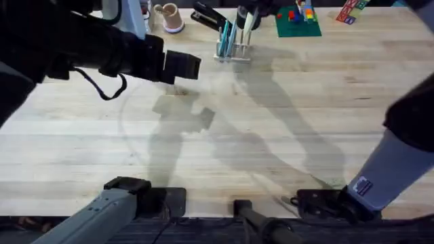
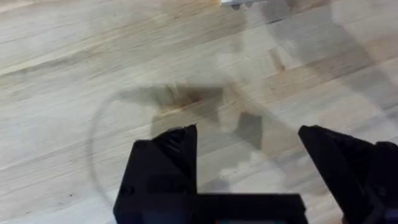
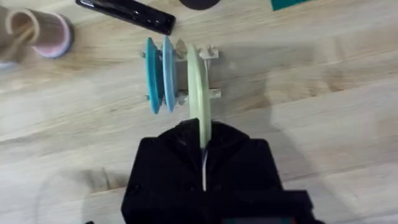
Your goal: Pick up the plates from the table one by one and place each into a slot on the dish rack.
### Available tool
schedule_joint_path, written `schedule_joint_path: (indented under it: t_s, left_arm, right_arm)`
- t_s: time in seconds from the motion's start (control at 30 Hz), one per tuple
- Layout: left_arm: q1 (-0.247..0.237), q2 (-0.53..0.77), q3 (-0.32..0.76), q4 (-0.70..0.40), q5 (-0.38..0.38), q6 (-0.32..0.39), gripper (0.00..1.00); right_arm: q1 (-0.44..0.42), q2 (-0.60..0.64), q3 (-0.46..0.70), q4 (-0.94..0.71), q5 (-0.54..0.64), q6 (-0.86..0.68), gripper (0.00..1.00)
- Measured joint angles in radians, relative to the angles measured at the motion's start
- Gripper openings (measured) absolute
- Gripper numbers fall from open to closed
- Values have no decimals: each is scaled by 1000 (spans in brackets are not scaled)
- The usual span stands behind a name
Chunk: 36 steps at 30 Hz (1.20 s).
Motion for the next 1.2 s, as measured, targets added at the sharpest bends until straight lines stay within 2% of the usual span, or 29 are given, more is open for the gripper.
schedule_joint_path:
  t_s: [0.37, 1.2]
  left_arm:
    - [0, 0, 0, 0, 0, 0, 995]
    - [0, 0, 0, 0, 0, 0, 995]
  right_arm:
    - [1, 78, 0, 73, 0, -16, 31]
    - [2, 200, 0, 127, 39, -39, 31]
